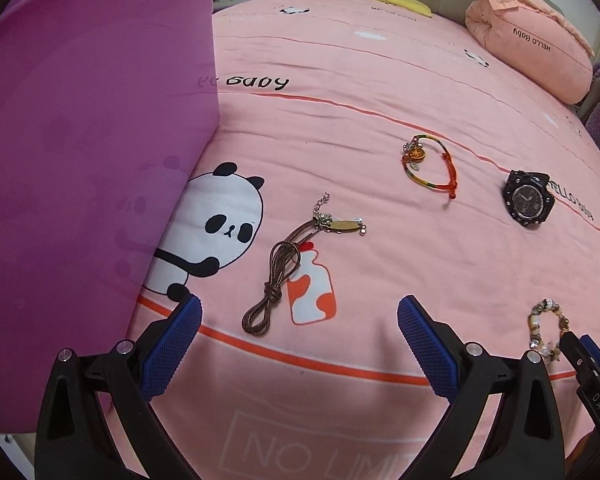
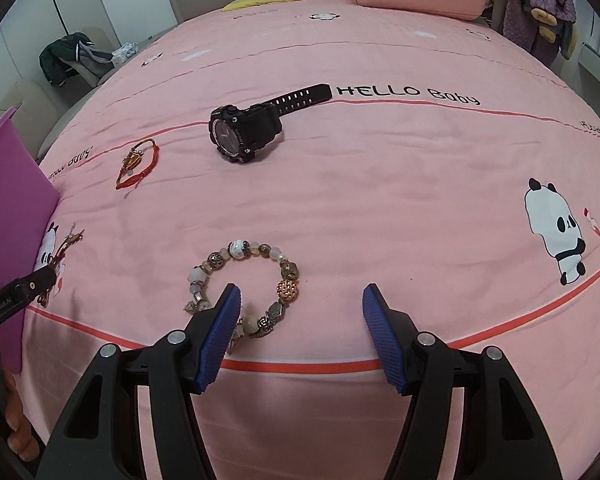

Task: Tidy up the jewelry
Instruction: 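Lower left tool to brown cord keychain while right tool reaches beaded charm bracelet, then close left tool on brown cord keychain while right tool grips beaded charm bracelet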

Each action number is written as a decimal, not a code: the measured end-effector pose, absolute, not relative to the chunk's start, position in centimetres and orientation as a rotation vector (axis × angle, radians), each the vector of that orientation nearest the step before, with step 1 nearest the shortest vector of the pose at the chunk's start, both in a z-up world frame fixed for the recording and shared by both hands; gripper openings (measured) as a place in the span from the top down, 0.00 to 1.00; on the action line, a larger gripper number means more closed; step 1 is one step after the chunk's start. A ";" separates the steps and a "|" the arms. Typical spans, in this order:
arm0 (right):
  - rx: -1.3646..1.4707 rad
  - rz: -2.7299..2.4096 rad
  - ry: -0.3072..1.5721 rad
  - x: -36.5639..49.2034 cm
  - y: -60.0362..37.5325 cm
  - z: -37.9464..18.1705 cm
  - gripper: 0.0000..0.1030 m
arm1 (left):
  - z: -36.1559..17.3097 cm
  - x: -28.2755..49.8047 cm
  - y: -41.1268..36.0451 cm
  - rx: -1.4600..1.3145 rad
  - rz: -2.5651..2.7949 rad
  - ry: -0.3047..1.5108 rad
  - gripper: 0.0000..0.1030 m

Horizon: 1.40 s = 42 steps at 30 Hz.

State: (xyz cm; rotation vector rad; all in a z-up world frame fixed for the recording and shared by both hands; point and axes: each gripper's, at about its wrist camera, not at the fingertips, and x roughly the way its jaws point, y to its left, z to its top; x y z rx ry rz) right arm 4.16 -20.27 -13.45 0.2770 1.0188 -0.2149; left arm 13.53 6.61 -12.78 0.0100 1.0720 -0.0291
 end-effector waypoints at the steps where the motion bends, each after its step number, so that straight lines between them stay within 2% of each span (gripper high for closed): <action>1: 0.274 -0.219 1.021 4.3 -20.3 -13.6 0.41 | -13.0 13.7 6.6 0.016 -0.027 1.070 0.06; 12: 0.235 -0.241 1.011 4.7 -19.9 -14.3 0.41 | -14.5 15.1 6.8 0.018 -0.019 1.064 0.06; 21: 0.210 -0.253 1.015 4.8 -19.7 -14.6 0.49 | -15.7 15.8 7.5 0.009 -0.006 1.075 0.06; 32: 0.173 -0.264 1.010 4.9 -19.1 -15.0 0.53 | -16.2 16.5 7.2 0.034 -0.007 1.046 0.07; 37: 0.155 -0.268 1.010 4.7 -18.6 -15.0 0.59 | -16.1 16.7 7.1 0.012 -0.014 1.035 0.16; 42: 0.128 -0.264 1.009 4.7 -18.2 -15.0 0.66 | -16.2 15.9 6.6 0.045 -0.044 0.976 0.32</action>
